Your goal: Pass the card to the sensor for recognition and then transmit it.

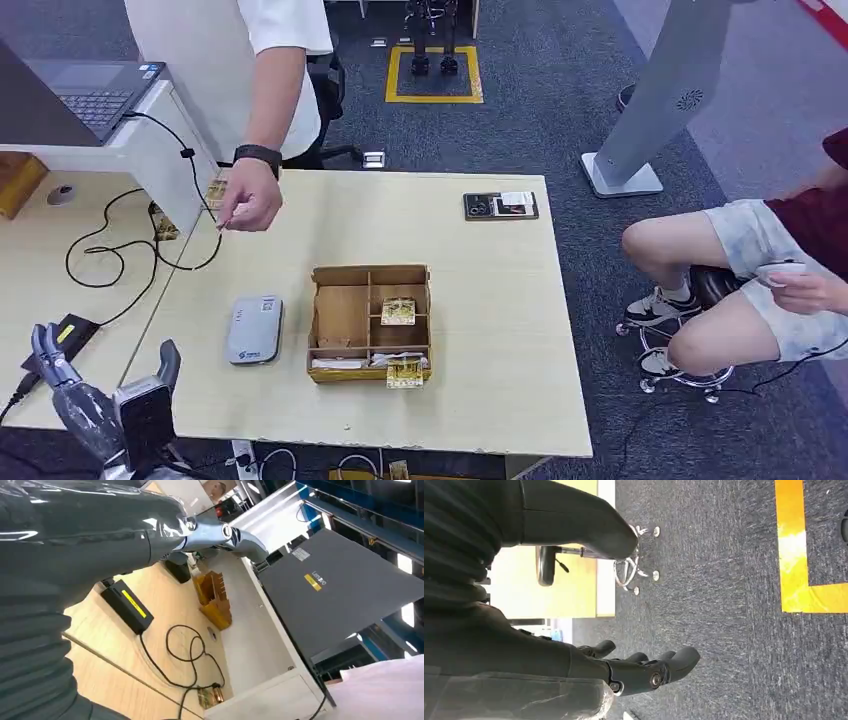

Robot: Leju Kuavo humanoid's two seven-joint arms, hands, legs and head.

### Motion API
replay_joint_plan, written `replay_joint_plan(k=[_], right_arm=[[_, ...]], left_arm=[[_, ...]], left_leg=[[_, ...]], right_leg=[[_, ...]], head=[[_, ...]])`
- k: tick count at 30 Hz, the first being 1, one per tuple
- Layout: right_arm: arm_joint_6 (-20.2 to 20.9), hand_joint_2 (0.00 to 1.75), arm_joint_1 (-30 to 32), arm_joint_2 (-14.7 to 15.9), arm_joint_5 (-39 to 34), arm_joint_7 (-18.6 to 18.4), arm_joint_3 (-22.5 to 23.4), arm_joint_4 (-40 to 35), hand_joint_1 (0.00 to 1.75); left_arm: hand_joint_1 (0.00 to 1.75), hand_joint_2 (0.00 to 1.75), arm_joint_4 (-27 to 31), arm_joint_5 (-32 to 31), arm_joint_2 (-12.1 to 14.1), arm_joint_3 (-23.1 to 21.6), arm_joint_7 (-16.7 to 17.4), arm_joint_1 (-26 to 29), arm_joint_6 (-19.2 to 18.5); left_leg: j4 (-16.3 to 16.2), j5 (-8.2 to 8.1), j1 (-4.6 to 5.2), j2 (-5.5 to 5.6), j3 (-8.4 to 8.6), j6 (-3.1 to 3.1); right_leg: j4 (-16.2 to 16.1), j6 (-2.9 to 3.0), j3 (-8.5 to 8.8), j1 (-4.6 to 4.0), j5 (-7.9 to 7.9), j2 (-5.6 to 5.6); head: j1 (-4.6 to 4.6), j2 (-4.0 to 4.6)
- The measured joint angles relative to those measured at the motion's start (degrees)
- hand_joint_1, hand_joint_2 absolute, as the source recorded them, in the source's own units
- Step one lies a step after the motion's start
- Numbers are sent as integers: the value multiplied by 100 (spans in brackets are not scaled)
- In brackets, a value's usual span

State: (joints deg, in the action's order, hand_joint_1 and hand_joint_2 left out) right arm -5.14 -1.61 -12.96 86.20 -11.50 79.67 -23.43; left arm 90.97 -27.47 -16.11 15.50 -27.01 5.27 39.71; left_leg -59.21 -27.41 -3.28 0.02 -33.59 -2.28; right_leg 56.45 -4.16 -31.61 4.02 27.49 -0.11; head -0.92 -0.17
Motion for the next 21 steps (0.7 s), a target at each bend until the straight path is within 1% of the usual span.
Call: replay_joint_plan(k=[3, 5, 6, 8, 9, 11, 14, 15, 21], right_arm=[[-4, 175, -1, 2, 94, 7, 2, 4, 0], [-22, 175, -7, 2, 157, 11, 0, 24, 0], [-35, 175, -11, 2, 203, 15, 0, 37, 0], [-66, 175, -17, 26, 269, 17, -2, 107, 0], [-81, 175, -25, 41, 306, 20, -6, 146, 0], [-112, 175, -39, 92, 341, 31, -31, 249, 0], [-142, 175, -54, 177, 391, 63, -94, 382, 0], [-153, 175, -61, 212, 391, 68, -116, 424, 0], [-153, 175, -61, 212, 391, 68, -116, 424, 0]], left_arm=[[0, 175, 0, -153, 0, -31, -77, -29, 0], [0, 175, 0, -416, -2, -63, -166, -105, 0], [0, 175, 0, -658, -2, -66, -227, -145, 0], [0, 175, -2, -1363, -13, -59, -297, -234, 0], [0, 175, -11, -1779, -11, -50, -230, -275, 0], [0, 175, -64, -2576, 2, -31, 27, -408, 0], [0, 175, -175, -3273, 37, -18, 334, -619, 0], [0, 175, -231, -3418, 44, -17, 465, -703, 2], [0, 175, -231, -3418, 44, -17, 465, -703, 2]], left_leg=[[0, 0, 0, 1, 0, 0], [0, 0, 0, 1, 0, 0], [0, 0, 0, -1, 1, 0], [0, 1, 0, -1, 1, 0], [0, 1, 0, -1, 1, 0], [0, 1, 0, -1, 1, 0], [0, 1, 0, -1, 1, 0], [0, 1, 0, -1, 1, 0], [0, 1, 0, -1, 1, 0]], right_leg=[[0, 0, -1, 0, 0, -2], [0, 0, 0, 0, 0, -2], [0, 0, -1, 0, -1, 1], [0, 0, 0, 0, -1, 0], [0, 0, 0, 0, -1, 1], [0, 0, 0, 0, -1, 1], [0, 0, 0, 0, -2, 1], [0, 0, 1, 0, -2, 1], [0, 0, 1, 0, -2, 1]], head=[[0, 0], [0, 0], [0, 0], [2, 0], [0, 0], [2, 0], [2, 0], [0, 0], [0, 0]])
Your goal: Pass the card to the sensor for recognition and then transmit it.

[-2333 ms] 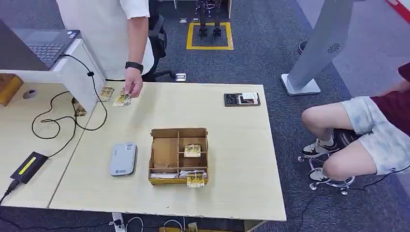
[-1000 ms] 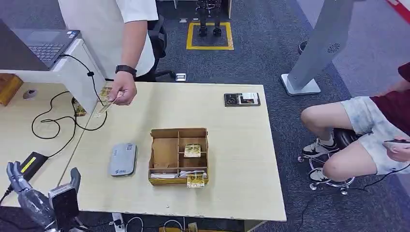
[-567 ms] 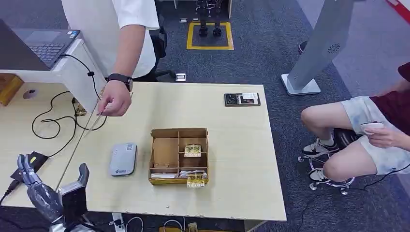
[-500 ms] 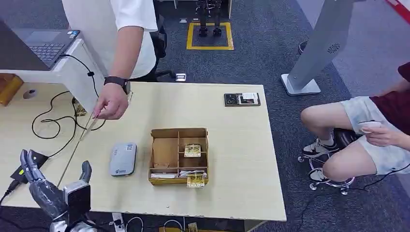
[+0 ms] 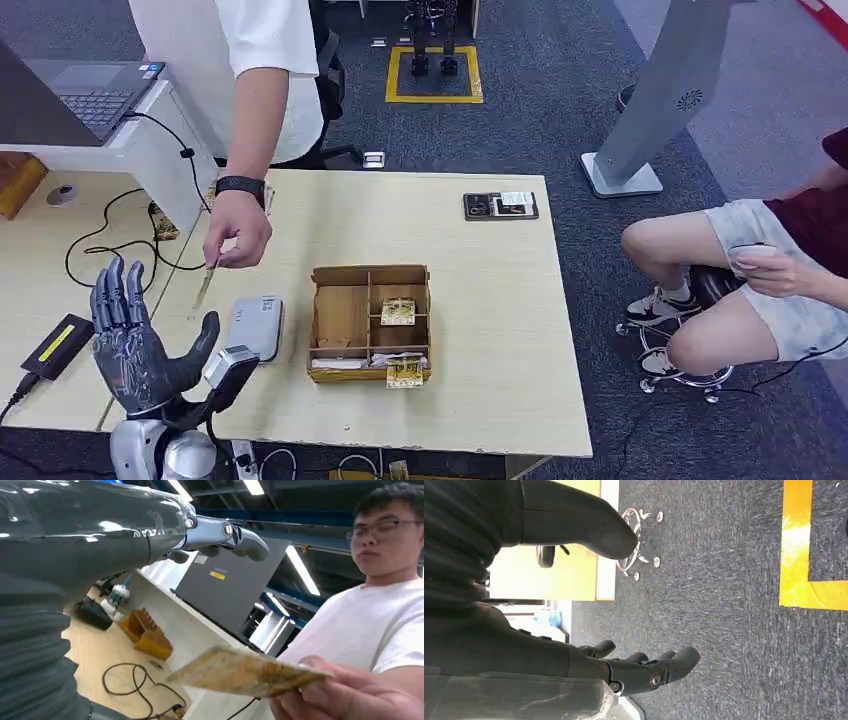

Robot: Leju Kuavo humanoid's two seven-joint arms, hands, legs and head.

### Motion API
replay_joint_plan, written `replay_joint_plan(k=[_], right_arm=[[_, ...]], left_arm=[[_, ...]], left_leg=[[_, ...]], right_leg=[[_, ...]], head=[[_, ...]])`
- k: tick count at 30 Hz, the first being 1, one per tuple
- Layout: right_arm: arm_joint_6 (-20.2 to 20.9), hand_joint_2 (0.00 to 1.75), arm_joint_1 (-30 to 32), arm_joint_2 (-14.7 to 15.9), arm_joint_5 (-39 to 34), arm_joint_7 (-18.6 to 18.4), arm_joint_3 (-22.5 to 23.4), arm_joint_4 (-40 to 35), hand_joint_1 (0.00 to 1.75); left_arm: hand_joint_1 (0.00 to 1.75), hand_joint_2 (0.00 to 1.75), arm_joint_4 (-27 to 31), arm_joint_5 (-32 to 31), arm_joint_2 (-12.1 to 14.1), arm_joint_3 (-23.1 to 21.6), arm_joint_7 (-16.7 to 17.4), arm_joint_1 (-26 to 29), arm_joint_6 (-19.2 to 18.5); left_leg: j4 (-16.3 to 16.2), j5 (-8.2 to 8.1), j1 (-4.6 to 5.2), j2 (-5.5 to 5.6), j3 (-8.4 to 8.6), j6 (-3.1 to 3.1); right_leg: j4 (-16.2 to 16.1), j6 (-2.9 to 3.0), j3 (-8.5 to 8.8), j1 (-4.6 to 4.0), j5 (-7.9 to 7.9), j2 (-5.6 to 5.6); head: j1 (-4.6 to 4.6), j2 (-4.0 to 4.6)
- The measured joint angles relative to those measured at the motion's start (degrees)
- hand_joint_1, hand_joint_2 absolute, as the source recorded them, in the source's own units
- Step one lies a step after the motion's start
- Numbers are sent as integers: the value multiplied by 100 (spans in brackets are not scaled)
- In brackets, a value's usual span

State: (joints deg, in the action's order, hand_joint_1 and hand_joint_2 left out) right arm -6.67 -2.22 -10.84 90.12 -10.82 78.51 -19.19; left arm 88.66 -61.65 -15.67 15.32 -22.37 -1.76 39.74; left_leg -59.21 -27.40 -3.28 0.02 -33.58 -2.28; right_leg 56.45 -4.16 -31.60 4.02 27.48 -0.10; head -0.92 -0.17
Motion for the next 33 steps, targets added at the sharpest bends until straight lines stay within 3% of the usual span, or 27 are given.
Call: replay_joint_plan(k=[5, 8, 11, 15, 16, 17, 18, 24, 33], right_arm=[[-13, 175, -13, 38, 0, 0, -29, 72, 0], [-46, 175, -37, 114, 0, -4, -90, 210, 0], [-70, 175, -37, 160, 0, -11, -125, 273, 0], [-72, 175, -36, 164, 0, -9, -127, 291, 0], [-72, 175, -36, 164, 0, -9, -127, 293, 0], [-74, 175, -36, 164, 0, -9, -127, 293, 0], [-72, 175, -36, 164, -2, -9, -127, 293, 0], [-72, 175, -35, 169, 0, -9, -127, 300, 0], [-74, 175, -34, 173, 0, 9, -153, 304, 0]], left_arm=[[0, 175, -136, -115, 35, -4, 198, -157, 0], [0, 175, -490, -226, 146, -136, 576, -460, 0], [0, 175, -781, 163, 267, -398, 587, -605, 0], [0, 175, -816, 231, 284, -444, 580, -621, 0], [35, 175, -827, 292, 291, -466, 571, -621, 0], [168, 175, -829, 347, 291, -485, 550, -621, 0], [175, 175, -829, 406, 293, -503, 528, -621, 0], [175, 175, -868, 804, 299, -536, 250, -620, 0], [175, 175, -879, 900, 282, -553, -163, -609, 2]], left_leg=[[-1, 0, 0, 0, 1, 0], [-1, 1, 0, -1, 2, 0], [-1, 0, 0, -1, 0, 0], [-1, 0, 0, -2, 1, 0], [-1, 0, 0, -2, 0, 0], [-1, 0, 0, -2, 0, 0], [-1, 0, 1, -2, 0, 0], [-1, 0, 0, -2, 0, 0], [-1, 0, 1, -1, -1, 0]], right_leg=[[0, 0, -1, 0, 0, 1], [0, 1, -2, 0, 0, 6], [0, 1, -5, 0, 0, 5], [0, 1, -5, 0, 0, 6], [0, 1, -5, 0, 0, 6], [0, 1, -4, 0, 0, 6], [0, 1, -4, 0, 0, 6], [0, 1, -4, 0, 0, 6], [0, 1, -3, 0, 0, 5]], head=[[0, 0], [2, 0], [2, 0], [0, 0], [0, 0], [2, 0], [0, 0], [0, 0], [0, 0]])
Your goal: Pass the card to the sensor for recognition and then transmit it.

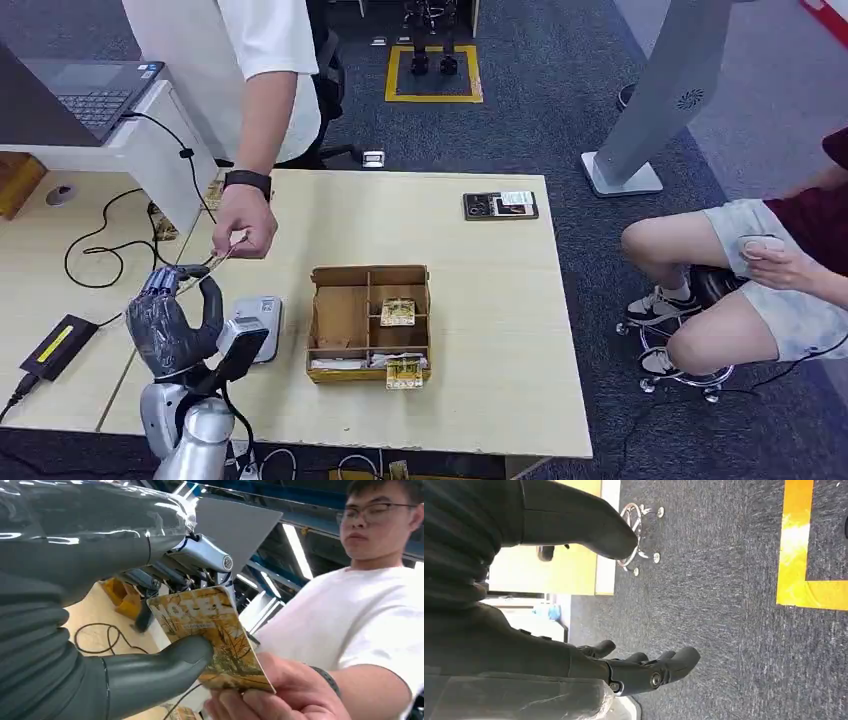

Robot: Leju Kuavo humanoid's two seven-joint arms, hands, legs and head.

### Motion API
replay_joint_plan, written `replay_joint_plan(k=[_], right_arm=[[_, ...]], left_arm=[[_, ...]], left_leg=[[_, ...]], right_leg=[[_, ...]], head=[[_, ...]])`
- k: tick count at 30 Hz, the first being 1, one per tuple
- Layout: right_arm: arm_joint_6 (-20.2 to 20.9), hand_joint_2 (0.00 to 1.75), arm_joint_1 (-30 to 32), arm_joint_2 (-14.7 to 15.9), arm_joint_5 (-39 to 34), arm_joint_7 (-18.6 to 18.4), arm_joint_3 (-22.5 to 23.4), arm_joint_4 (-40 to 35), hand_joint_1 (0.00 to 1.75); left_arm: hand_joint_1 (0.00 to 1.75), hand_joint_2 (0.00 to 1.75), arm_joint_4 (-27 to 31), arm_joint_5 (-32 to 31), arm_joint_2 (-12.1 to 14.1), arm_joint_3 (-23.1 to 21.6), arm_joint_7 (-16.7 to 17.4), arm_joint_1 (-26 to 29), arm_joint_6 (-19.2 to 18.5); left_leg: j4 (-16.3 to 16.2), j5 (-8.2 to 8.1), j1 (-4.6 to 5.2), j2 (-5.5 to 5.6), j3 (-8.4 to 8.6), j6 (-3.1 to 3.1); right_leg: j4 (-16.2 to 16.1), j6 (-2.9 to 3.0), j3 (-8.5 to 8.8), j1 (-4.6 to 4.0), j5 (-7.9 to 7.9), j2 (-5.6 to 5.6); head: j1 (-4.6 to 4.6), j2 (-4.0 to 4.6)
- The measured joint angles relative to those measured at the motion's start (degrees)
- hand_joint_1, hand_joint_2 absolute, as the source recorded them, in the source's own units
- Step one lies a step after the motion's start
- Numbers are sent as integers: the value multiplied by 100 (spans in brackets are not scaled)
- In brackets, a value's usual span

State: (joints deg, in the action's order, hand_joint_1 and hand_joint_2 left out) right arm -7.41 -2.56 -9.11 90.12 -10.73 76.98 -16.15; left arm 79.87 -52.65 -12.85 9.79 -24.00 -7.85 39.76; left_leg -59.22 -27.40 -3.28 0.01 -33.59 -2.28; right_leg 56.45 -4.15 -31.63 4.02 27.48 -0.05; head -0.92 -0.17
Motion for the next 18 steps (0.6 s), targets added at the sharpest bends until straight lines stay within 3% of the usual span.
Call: replay_joint_plan(k=[11, 18], right_arm=[[2, 175, 1, 20, 0, 22, -59, 17, 0], [13, 175, 1, 31, 0, -2, -85, 37, 0]], left_arm=[[175, 175, 2, -420, -105, 2, -284, 47, 0], [175, 175, 2, -800, -101, 37, -85, 51, 2]], left_leg=[[0, 0, 0, 0, 0, 0], [0, 0, 0, 0, -1, 0]], right_leg=[[0, 0, 1, 0, 0, 0], [0, 0, 1, 0, 0, 0]], head=[[0, 0], [0, 0]])
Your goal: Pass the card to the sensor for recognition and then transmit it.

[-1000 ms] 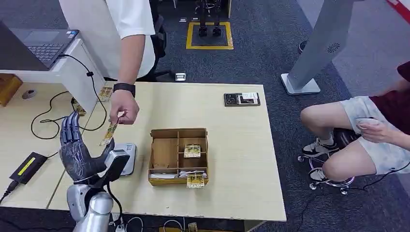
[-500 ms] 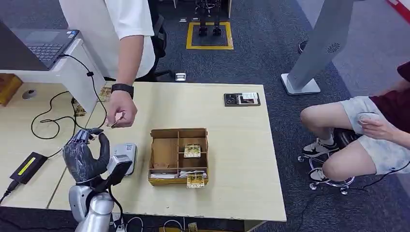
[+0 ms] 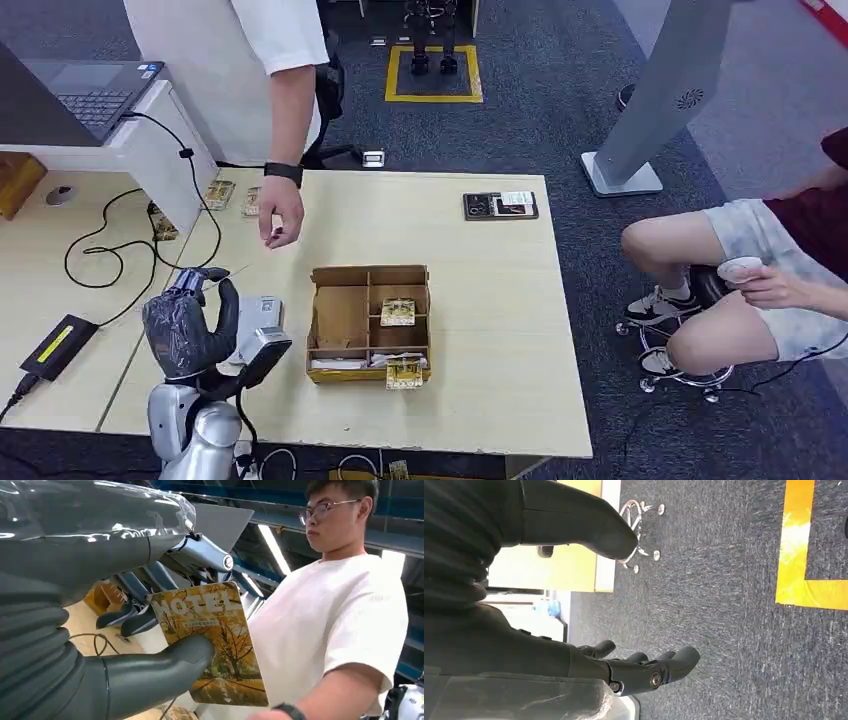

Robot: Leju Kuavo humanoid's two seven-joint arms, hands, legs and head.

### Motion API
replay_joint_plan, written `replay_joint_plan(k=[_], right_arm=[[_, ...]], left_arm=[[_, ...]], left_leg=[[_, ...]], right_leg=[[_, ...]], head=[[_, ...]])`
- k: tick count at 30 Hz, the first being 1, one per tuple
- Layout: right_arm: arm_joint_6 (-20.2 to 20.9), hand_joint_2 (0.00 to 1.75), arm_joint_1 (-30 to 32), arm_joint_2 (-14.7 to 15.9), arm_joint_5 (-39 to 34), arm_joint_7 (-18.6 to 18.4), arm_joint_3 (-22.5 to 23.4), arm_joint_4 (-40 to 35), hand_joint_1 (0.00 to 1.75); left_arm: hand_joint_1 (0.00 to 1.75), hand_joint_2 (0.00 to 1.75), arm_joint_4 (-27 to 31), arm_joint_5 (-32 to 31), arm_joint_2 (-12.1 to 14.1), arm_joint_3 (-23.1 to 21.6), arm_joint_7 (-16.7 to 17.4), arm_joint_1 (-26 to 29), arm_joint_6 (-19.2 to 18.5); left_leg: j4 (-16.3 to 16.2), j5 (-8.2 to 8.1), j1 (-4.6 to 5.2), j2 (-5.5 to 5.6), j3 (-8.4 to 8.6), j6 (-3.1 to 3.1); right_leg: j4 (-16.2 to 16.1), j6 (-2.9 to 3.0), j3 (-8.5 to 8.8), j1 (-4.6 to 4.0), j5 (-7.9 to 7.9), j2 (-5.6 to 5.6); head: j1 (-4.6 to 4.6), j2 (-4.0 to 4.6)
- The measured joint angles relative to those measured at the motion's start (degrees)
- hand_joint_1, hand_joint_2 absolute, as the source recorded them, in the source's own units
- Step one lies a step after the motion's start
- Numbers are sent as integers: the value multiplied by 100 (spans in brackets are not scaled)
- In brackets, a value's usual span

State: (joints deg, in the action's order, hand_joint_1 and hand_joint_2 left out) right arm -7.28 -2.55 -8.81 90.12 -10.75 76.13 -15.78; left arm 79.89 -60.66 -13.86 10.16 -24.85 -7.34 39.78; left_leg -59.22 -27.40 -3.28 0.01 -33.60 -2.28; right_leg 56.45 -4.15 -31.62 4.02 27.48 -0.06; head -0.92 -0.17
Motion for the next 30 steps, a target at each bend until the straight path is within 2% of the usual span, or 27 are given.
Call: replay_joint_plan(k=[4, 6, 9, 12, 14, 15, 18, 19, 21, 22, 24, 28, 30], right_arm=[[18, 175, 1, 11, 0, 0, -31, 13, 0], [35, 175, 1, 31, 0, -2, -46, 26, 0], [42, 175, 0, 57, 0, -7, -70, 55, 0], [41, 175, 4, 74, -2, -7, -79, 63, 0], [35, 175, 2, 79, -18, -7, -90, 63, 0], [33, 175, 0, 81, -20, -2, -94, 63, 0], [33, 175, 8, 85, -22, 18, -107, 68, 0], [33, 175, 8, 87, -24, 37, -109, 70, 0], [33, 175, 5, 90, -24, 61, -111, 72, 0], [33, 175, 8, 92, -24, 61, -111, 72, 0], [42, 175, 19, 98, -28, 72, -111, 79, 0], [66, 175, 29, 98, -83, 57, -111, 79, 0], [79, 175, 45, 98, -96, 59, -111, 79, 0]], left_arm=[[175, 175, 13, -803, 13, 124, 200, 10, 2], [175, 175, 37, -1581, 66, 190, 670, 35, 4], [175, 175, 61, -2421, 380, 125, 1941, 137, 7], [175, 175, 52, -2625, 724, -46, 2808, 200, 7], [175, 175, -40, -2649, 1041, -320, 3674, 210, 4], [175, 175, -139, -2651, 1234, -539, 4099, 212, 4], [175, 175, -348, -2655, 1714, -1019, 4696, 201, 4], [175, 175, -475, -2655, 1909, -1269, 5088, 151, 4], [175, 175, -770, -2657, 2381, -2061, 5844, 34, 4], [175, 175, -874, -2657, 2563, -2396, 6017, -15, 4], [175, 175, -1117, -2657, 2794, -2860, 6037, -100, 4], [175, 175, -1602, -2657, 3038, -3463, 5823, -192, 0], [175, 175, -1803, -2657, 3058, -3530, 5400, -215, -87]], left_leg=[[0, 0, 0, 0, -1, 0], [0, 0, 0, 0, -1, 0], [0, 0, -1, -6, 2, -1], [1, 0, -1, -4, 0, -1], [2, 0, -1, -5, 0, -1], [2, 0, -1, -5, 0, -1], [1, 0, 0, -4, 0, 0], [1, 0, -1, -5, 0, 0], [1, 0, -1, -7, -1, -1], [1, 0, 0, -8, 0, -1], [1, 0, -1, -7, -1, -1], [1, 0, -1, -14, 0, -1], [1, 0, 0, -9, -2, -1]], right_leg=[[0, 0, 0, 0, 0, 0], [1, 0, 0, 0, 0, 0], [1, 0, -6, -1, 0, 8], [1, 1, -8, -1, 2, 4], [2, 1, -8, -1, 2, 5], [2, 1, -7, -1, 2, 6], [0, 1, -9, 0, 2, 5], [0, 1, -19, 0, 2, 5], [1, 1, -13, 0, 0, 9], [1, 1, -11, 0, 0, 10], [1, 1, -11, 0, 0, 9], [1, 1, -14, 0, 0, 16], [1, 1, -12, 0, 1, 12]], head=[[0, 0], [0, 0], [2, 0], [0, 0], [2, 0], [2, 0], [2, 0], [2, 0], [2, 0], [0, 0], [2, 0], [0, 0], [0, 0]])
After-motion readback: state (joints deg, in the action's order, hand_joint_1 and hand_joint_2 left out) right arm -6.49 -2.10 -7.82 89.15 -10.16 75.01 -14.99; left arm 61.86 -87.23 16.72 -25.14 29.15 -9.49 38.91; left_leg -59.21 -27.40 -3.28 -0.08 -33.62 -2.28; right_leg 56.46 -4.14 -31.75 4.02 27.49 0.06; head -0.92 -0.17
